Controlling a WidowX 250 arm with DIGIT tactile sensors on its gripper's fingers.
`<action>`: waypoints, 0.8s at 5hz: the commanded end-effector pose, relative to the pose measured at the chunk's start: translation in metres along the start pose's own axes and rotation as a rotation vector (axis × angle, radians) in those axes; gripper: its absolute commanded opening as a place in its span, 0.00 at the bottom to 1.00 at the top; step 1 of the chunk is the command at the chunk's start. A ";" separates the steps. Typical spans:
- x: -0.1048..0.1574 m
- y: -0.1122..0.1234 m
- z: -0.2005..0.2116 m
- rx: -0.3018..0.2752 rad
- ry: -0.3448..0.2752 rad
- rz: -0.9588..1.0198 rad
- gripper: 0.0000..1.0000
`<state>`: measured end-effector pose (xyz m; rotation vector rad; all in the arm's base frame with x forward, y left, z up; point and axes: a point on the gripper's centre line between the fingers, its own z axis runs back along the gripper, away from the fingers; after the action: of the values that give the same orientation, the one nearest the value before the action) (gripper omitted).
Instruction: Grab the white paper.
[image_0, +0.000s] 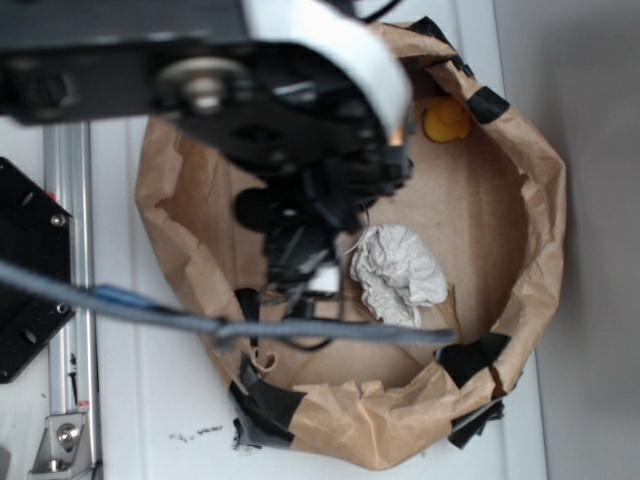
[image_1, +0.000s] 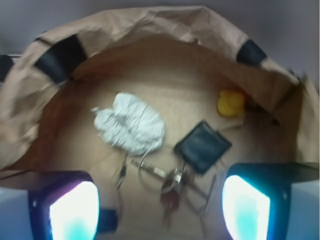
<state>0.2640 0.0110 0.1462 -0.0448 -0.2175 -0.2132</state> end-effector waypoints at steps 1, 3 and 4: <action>0.024 -0.037 -0.073 -0.047 -0.036 -0.386 1.00; 0.025 -0.048 -0.127 -0.046 0.056 -0.437 0.65; 0.028 -0.047 -0.127 -0.016 0.047 -0.413 0.00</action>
<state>0.3055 -0.0330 0.0242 -0.0129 -0.1425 -0.6022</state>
